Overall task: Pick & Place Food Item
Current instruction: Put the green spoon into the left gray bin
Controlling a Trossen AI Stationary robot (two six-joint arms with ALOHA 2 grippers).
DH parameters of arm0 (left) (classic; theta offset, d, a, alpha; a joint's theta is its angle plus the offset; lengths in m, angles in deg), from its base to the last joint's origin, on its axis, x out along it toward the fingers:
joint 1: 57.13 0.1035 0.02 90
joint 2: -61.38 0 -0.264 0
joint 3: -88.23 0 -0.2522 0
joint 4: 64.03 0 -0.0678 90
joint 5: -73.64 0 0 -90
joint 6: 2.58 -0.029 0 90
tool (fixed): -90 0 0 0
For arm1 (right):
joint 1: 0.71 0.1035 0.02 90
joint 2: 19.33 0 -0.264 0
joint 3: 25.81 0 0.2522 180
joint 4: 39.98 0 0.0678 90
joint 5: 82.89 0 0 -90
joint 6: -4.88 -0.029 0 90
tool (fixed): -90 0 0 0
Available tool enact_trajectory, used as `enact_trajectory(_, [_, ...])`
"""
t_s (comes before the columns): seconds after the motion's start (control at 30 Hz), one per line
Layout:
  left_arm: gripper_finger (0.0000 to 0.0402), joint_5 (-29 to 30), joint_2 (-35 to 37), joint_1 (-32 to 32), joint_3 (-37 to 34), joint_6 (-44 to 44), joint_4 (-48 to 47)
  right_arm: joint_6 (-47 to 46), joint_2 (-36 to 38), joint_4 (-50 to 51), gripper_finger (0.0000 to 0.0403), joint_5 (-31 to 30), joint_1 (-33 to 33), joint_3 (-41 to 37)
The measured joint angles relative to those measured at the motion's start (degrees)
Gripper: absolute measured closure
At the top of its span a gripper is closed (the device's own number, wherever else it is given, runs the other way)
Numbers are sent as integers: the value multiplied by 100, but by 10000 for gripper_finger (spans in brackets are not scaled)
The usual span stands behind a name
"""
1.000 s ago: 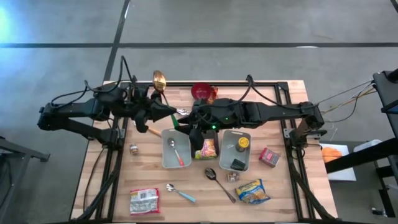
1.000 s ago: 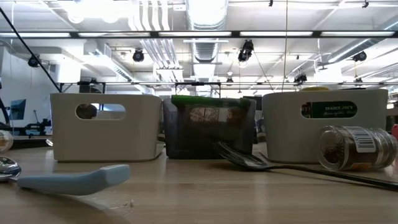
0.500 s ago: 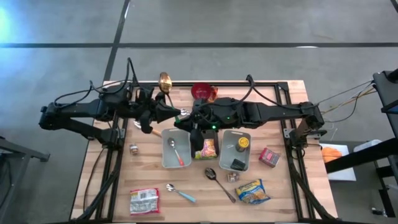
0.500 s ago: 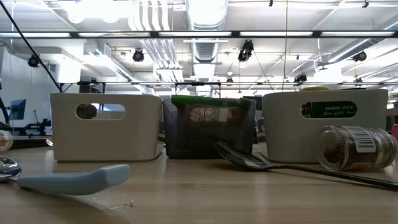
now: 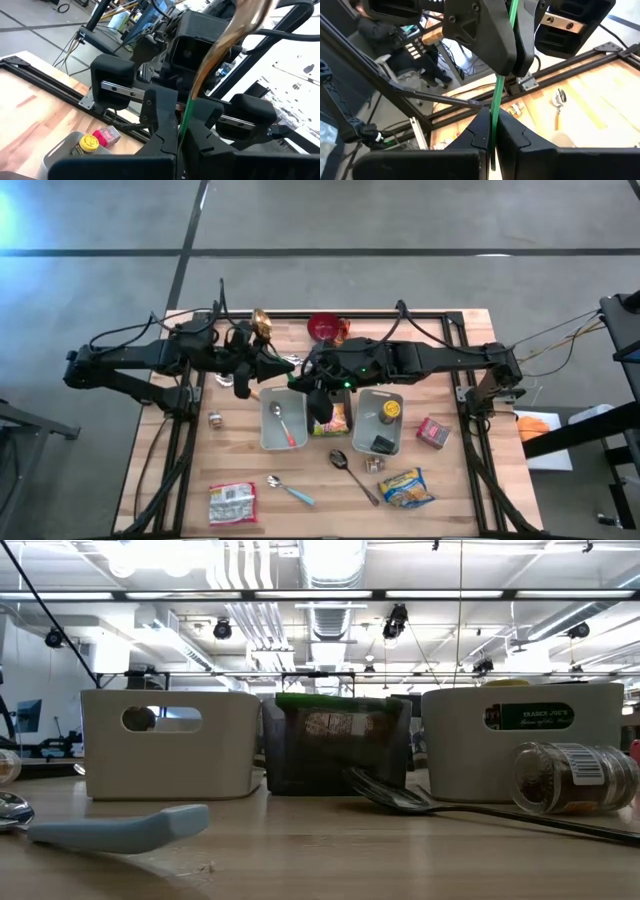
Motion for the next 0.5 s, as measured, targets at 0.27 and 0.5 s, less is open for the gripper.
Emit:
enact_trajectory(0.27, [401,-108,7,2,9,73,0,13,49,23,394,1,2,57])
enact_trajectory(0.5, [401,-191,44,4,11,91,-46,-36,-96,-298,394,-259,101,55])
